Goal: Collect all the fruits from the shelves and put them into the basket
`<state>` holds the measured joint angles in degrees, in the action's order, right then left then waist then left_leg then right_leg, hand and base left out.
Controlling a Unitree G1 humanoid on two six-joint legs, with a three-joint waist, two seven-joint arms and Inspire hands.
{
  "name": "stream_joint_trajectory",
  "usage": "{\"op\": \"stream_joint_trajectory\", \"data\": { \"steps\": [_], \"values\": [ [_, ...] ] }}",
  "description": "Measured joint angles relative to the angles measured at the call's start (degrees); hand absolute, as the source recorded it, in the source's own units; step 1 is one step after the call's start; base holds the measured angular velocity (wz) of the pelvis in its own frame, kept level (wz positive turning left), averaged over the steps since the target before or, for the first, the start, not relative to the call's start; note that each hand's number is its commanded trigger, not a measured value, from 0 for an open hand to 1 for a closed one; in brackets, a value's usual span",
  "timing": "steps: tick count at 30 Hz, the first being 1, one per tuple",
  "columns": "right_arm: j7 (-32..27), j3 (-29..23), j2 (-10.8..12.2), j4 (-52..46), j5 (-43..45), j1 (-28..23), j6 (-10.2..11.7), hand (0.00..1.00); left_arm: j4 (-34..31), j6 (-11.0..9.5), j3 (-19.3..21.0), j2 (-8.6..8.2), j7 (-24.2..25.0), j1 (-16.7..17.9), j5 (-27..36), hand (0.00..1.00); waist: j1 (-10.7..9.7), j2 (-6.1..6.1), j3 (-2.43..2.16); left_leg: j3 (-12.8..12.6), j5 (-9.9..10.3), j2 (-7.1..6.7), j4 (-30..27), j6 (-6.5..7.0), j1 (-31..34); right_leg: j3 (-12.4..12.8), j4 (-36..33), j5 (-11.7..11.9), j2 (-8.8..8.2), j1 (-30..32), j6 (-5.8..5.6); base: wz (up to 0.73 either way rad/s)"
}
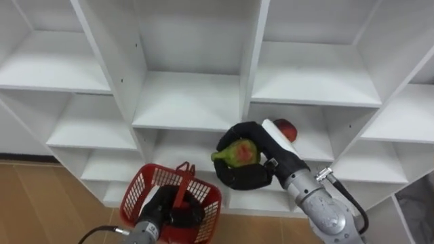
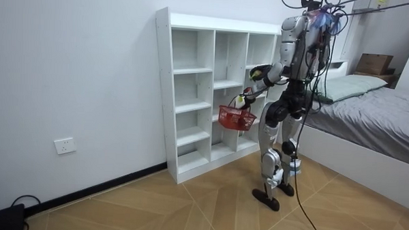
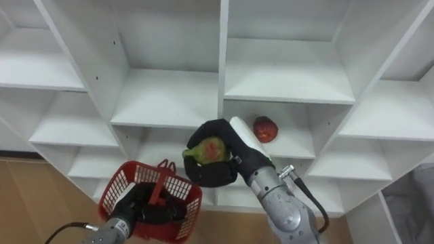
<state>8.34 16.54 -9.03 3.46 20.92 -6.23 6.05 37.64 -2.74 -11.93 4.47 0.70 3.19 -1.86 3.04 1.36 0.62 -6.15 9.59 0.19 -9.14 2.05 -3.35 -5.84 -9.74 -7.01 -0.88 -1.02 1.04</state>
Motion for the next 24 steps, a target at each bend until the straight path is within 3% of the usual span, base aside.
{"op": "stream_joint_trajectory", "data": {
  "steps": [3, 10, 24],
  "values": [
    [0.3, -0.3, -0.1, 0.4, 2.0, -1.1, -1.1, 1.0, -0.8, 0.0, 0.0, 0.19, 0.5, 0.2, -0.6, 1.0, 0.2, -0.01, -0.03, -0.3, 0.0, 0.04, 0.4, -0.02, -0.3, 0.6, 0.0, 0.0, 0.18, 0.1, -0.01, -0.07],
    [0.3, -0.4, -0.5, 0.7, 2.4, -1.8, -1.2, 1.0, -5.2, -0.1, -0.3, 0.64, 2.6, 1.3, -1.2, 1.0, 0.3, -0.01, -0.04, -0.5, 0.0, 0.04, 0.6, -0.03, -0.2, 1.0, 0.1, 0.0, 0.28, 0.1, -0.01, -0.02],
    [0.5, -0.4, -0.5, 6.7, 2.2, -1.3, -1.2, 1.0, -5.2, -0.2, -0.1, 1.34, 5.1, 1.4, -1.2, 1.0, 0.2, 0.03, -0.11, -1.0, 0.1, 0.05, 0.7, -0.01, 0.9, 1.2, -0.2, 0.0, 0.22, 1.4, -0.02, -0.01]
  ]
}}
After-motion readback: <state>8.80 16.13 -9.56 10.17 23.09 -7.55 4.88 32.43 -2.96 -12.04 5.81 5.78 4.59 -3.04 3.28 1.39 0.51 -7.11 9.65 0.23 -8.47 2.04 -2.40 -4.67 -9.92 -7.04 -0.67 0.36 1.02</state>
